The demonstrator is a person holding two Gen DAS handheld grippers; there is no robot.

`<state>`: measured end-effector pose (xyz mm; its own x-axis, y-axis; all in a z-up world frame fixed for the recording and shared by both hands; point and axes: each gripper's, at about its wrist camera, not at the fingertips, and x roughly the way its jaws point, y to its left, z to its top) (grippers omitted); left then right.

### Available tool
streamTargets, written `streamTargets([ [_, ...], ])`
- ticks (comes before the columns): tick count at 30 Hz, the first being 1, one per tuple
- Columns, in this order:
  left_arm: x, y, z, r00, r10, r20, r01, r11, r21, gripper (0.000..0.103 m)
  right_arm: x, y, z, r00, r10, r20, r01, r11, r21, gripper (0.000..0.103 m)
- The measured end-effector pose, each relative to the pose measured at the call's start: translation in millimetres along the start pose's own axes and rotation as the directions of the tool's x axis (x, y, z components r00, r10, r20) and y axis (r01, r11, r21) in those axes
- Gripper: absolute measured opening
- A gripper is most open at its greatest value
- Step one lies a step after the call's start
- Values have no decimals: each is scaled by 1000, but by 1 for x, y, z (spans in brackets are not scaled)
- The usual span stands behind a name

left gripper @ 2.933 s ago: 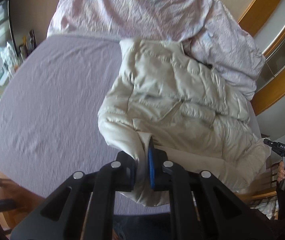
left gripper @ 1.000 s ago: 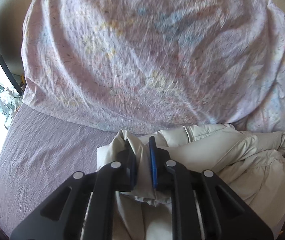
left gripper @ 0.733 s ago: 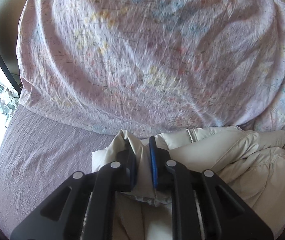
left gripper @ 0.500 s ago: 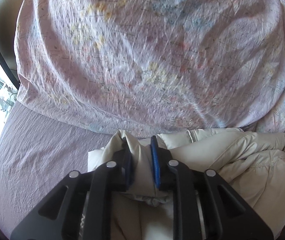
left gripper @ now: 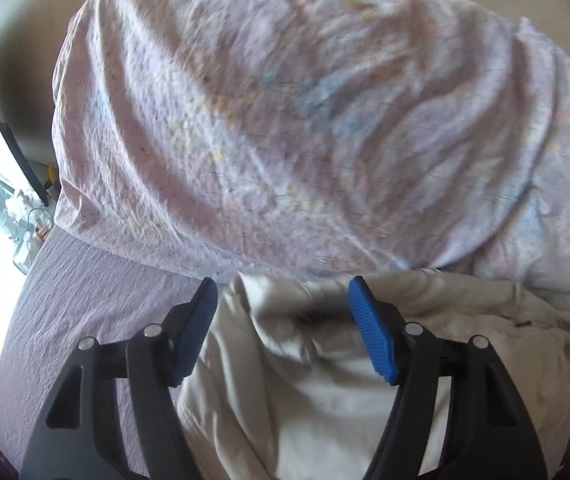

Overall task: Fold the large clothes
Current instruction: 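Lower the hem onto the collar and open both grippers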

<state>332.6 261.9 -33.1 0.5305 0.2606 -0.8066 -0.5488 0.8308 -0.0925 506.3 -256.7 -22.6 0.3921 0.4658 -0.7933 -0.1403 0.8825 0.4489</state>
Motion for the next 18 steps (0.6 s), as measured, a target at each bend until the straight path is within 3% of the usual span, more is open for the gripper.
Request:
streamTargets([
  [7, -26, -33, -37, 996, -84, -23, 85, 994, 64, 68, 11, 60, -37, 990, 70, -122, -88, 985, -146, 58],
  [13, -36, -53, -68, 991, -125, -49, 131, 983, 129, 68, 33, 105, -62, 982, -15, -188, -40, 957, -289, 55],
  [15, -37, -58, -73, 991, -128, -50, 134, 980, 149, 69, 48, 112, -68, 977, -61, -204, -7, 949, -316, 40],
  [17, -37, -60, -76, 990, -131, -52, 138, 977, 165, 69, 61, 111, -70, 972, -85, -220, 12, 949, -315, 15],
  [18, -37, -62, -76, 990, -130, -52, 137, 976, 170, 69, 65, 113, -70, 972, -90, -216, 18, 949, -315, 12],
])
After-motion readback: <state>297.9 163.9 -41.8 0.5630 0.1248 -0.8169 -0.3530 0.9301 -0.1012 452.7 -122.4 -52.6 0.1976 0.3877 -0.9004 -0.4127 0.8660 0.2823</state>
